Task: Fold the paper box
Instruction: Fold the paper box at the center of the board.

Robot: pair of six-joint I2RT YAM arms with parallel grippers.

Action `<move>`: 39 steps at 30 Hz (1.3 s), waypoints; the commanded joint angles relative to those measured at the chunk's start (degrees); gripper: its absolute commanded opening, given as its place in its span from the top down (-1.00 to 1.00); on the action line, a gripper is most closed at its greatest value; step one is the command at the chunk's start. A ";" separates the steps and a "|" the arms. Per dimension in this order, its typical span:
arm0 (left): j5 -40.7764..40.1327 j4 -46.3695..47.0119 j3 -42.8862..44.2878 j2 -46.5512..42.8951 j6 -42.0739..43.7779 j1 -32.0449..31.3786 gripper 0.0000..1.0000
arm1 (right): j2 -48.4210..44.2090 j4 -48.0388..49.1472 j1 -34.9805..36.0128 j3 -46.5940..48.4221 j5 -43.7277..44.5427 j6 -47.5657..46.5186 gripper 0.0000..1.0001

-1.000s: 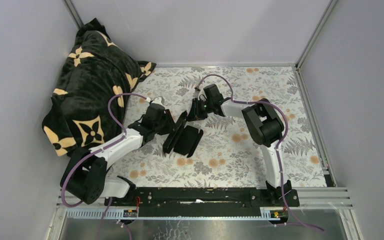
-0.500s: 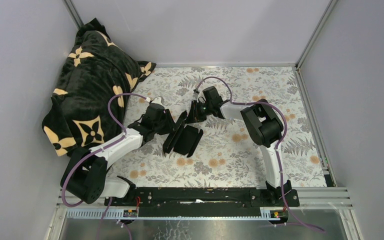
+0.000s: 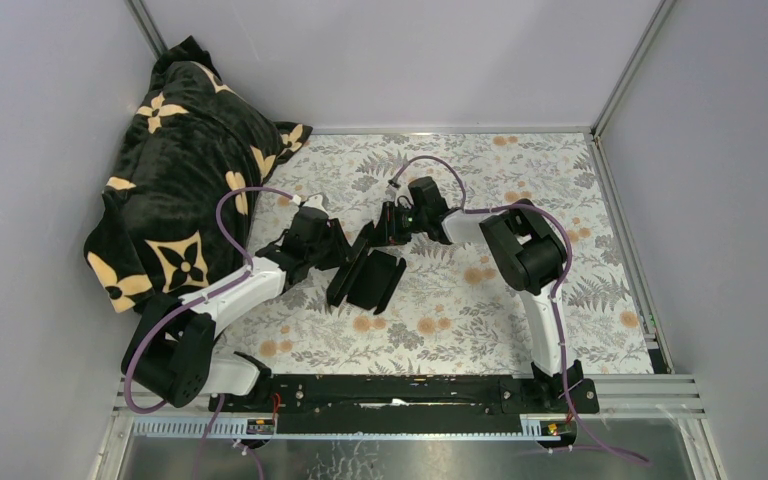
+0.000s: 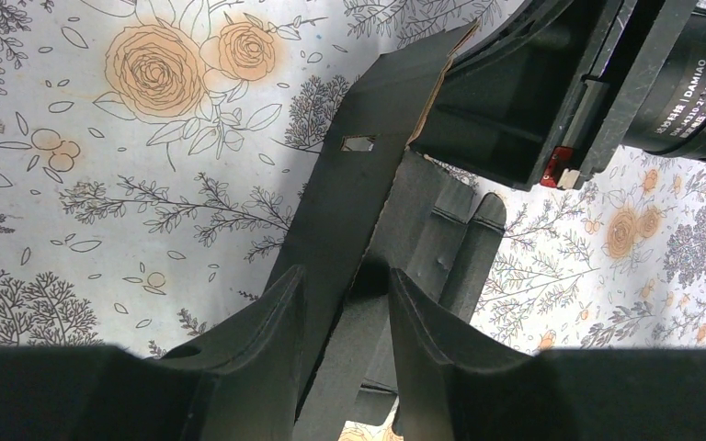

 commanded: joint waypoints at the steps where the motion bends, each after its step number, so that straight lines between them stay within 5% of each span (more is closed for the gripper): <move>1: -1.30 -1.30 -1.67 1.34 0.58 0.58 0.12 | -1.89 4.05 0.70 -0.88 -0.85 0.41 0.39; 25: 0.19 -0.54 -2.06 2.18 0.49 0.67 0.13 | -7.83 20.56 0.65 -10.44 -6.87 2.54 0.42; 39: 0.21 -0.27 -2.28 2.31 0.50 0.66 0.13 | -8.44 14.55 0.80 -9.24 -4.31 -0.12 0.52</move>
